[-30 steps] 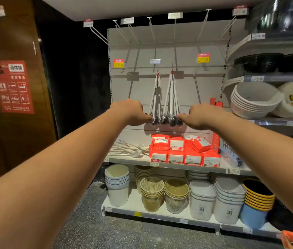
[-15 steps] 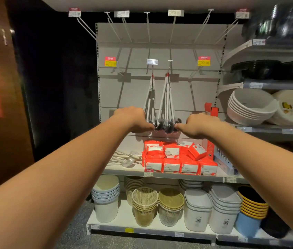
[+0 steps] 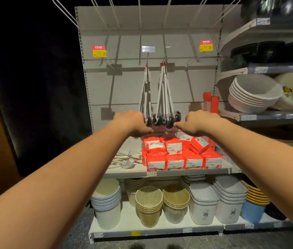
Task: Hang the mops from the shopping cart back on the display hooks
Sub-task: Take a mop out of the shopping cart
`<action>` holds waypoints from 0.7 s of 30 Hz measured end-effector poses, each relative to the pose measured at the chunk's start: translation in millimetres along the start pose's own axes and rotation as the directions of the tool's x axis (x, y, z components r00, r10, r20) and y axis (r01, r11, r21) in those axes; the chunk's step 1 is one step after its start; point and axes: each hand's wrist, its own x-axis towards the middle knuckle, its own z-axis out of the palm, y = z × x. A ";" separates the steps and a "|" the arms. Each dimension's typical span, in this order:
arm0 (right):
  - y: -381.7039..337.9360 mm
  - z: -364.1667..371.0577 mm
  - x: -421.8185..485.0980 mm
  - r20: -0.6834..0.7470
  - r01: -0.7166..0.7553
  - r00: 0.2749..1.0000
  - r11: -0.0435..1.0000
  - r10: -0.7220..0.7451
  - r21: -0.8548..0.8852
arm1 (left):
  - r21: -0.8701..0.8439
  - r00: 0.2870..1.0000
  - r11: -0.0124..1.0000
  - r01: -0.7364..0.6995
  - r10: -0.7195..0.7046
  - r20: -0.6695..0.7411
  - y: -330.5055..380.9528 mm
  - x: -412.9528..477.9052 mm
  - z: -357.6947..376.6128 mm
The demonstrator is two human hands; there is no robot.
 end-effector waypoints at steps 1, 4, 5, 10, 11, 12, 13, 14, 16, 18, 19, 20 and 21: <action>0.5 1.9 4.5 0.002 -0.002 1.000 1.000 0.002 0.002 | -0.003 1.000 1.000 -0.006 0.006 -0.003 -1.0 6.1 1.9; 5.9 8.7 20.2 0.007 -0.012 1.000 1.000 0.012 0.003 | -0.009 1.000 1.000 -0.025 0.025 -0.008 1.5 24.0 9.0; 8.3 11.0 26.0 0.008 -0.013 1.000 1.000 0.013 0.001 | -0.006 1.000 1.000 -0.027 0.027 -0.008 3.3 29.6 12.1; 24.5 20.3 59.5 0.011 0.004 1.000 1.000 -0.004 -0.005 | 0.024 1.000 1.000 -0.007 0.008 -0.016 15.6 58.8 23.4; 28.8 20.8 67.5 0.012 0.005 1.000 1.000 -0.005 -0.004 | 0.017 1.000 1.000 0.001 -0.001 -0.014 18.2 66.2 23.5; 33.4 21.3 76.1 0.011 0.008 1.000 1.000 -0.008 0.000 | 0.011 1.000 1.000 0.009 -0.009 -0.010 21.2 73.8 23.7; 38.2 21.6 84.2 0.011 0.012 1.000 1.000 -0.012 0.004 | 0.008 1.000 1.000 0.017 -0.017 -0.006 24.6 81.2 24.1; 43.4 21.4 92.8 0.007 0.015 1.000 1.000 -0.015 0.007 | 0.009 1.000 1.000 0.024 -0.024 -0.007 28.9 88.7 24.1; 53.6 22.6 109.6 0.007 0.026 1.000 1.000 -0.026 0.016 | 0.012 0.999 0.999 0.036 -0.036 -0.012 37.7 103.5 24.3; 63.4 26.3 125.1 0.014 0.044 0.999 0.999 -0.044 0.024 | 0.015 0.999 0.999 0.045 -0.045 -0.019 47.8 117.5 25.5; 67.7 28.5 131.6 0.015 0.052 0.999 0.998 -0.052 0.023 | 0.018 0.999 0.999 0.047 -0.047 -0.022 52.7 124.0 26.4; 74.0 31.2 139.6 0.014 0.061 0.998 0.998 -0.061 0.019 | 0.020 0.998 0.998 0.051 -0.050 -0.023 59.5 132.3 27.7; 81.0 34.1 147.8 0.015 0.069 0.997 0.997 -0.070 0.016 | 0.019 0.998 0.998 0.058 -0.058 -0.022 66.6 140.4 29.4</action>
